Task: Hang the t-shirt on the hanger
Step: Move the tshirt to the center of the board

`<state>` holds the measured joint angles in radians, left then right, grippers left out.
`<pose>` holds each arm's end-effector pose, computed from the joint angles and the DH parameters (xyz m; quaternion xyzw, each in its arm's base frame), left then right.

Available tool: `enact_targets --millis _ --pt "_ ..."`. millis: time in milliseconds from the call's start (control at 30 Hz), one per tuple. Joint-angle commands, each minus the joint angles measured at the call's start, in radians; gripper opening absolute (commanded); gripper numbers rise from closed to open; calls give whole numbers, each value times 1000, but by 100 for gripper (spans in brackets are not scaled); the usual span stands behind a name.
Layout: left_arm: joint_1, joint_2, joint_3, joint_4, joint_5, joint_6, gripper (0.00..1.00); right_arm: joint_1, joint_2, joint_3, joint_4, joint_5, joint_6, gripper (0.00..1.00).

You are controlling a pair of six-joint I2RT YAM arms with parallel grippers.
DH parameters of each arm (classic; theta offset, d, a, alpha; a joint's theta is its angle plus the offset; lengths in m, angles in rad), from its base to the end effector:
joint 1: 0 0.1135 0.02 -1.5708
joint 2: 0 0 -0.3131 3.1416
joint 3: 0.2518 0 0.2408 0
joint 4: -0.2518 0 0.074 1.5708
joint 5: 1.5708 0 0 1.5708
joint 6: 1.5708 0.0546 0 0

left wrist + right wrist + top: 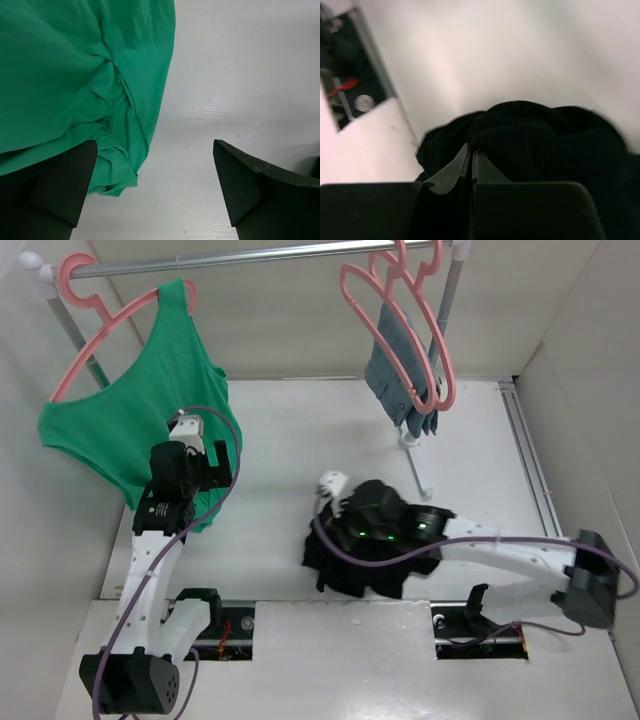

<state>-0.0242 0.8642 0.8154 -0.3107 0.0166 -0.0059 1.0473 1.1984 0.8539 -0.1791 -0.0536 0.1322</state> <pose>0.1729 -0.0051 0.3549 0.0123 0.8220 -0.0154 0.5691 0.1260 0.2242 0.3186 -0.3944 0.7707 0.2973 0.4025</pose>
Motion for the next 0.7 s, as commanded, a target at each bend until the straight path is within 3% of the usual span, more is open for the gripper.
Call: enact_targets --millis 0,67,100,133,200,267,400,500,667 --pt "-3 -21 33 7 22 26 100 112 195 221 106 -70 -158 0" --pt "-3 -21 33 -4 22 37 100 169 334 342 73 -97 -207 3" --pt "-3 -21 33 -4 22 47 100 184 369 374 52 -97 -223 17" --pt "-3 -21 33 -4 22 47 100 195 418 419 11 -97 -235 56" --pt "-3 -21 33 -4 22 47 100 206 431 430 -25 -62 -235 78" --pt "-3 -21 33 -4 34 70 100 206 390 383 -25 -36 -223 92" --pt "-3 -21 33 -13 112 121 100 206 247 246 -5 110 -125 100" --pt "-3 -11 33 -34 199 162 100 206 176 151 -5 228 -36 100" --pt "-3 -11 24 -34 258 172 100 206 242 140 -17 270 12 93"
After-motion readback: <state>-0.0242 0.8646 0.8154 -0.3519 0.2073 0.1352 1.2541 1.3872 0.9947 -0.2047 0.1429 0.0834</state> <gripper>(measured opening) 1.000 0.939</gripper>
